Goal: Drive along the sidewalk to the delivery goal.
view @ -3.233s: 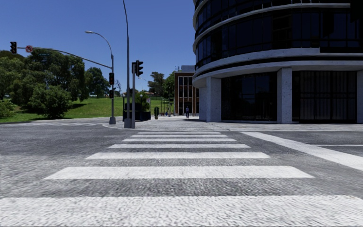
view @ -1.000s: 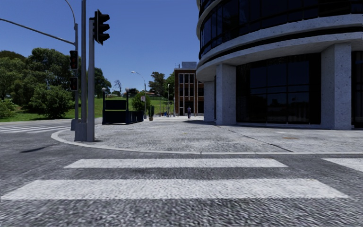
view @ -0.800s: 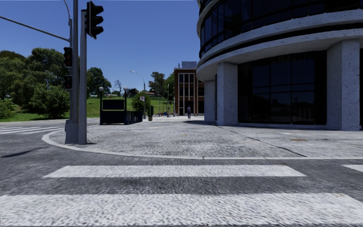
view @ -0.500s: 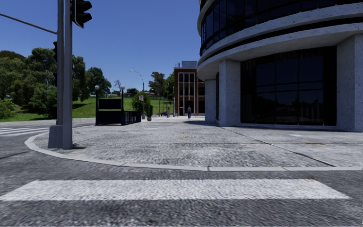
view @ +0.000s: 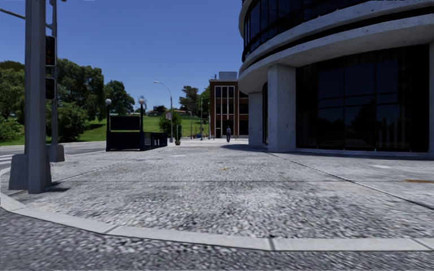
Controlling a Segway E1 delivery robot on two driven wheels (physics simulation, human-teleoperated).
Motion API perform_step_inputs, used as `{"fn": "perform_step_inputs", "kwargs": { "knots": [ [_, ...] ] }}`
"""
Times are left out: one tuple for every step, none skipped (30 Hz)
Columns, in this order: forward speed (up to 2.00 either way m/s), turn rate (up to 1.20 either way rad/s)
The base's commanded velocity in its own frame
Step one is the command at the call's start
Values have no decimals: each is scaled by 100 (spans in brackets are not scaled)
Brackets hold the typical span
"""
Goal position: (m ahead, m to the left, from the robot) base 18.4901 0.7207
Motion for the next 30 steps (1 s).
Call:
{"fn": "perform_step_inputs", "kwargs": {
  "knots": [
    [200,27],
    [200,27],
    [200,27],
    [200,25],
    [200,10],
    [200,0],
    [198,0],
    [198,0],
    [193,0],
    [186,0],
    [171,0],
    [165,0],
    [165,0],
    [161,0],
    [160,0],
    [159,0],
    [159,0],
    [159,0],
    [159,0],
    [159,0],
    [159,0],
    [159,0],
    [159,0],
    [159,0],
    [159,0],
    [159,0],
    [159,0],
    [159,0],
    [159,0],
    [159,0]
  ]
}}
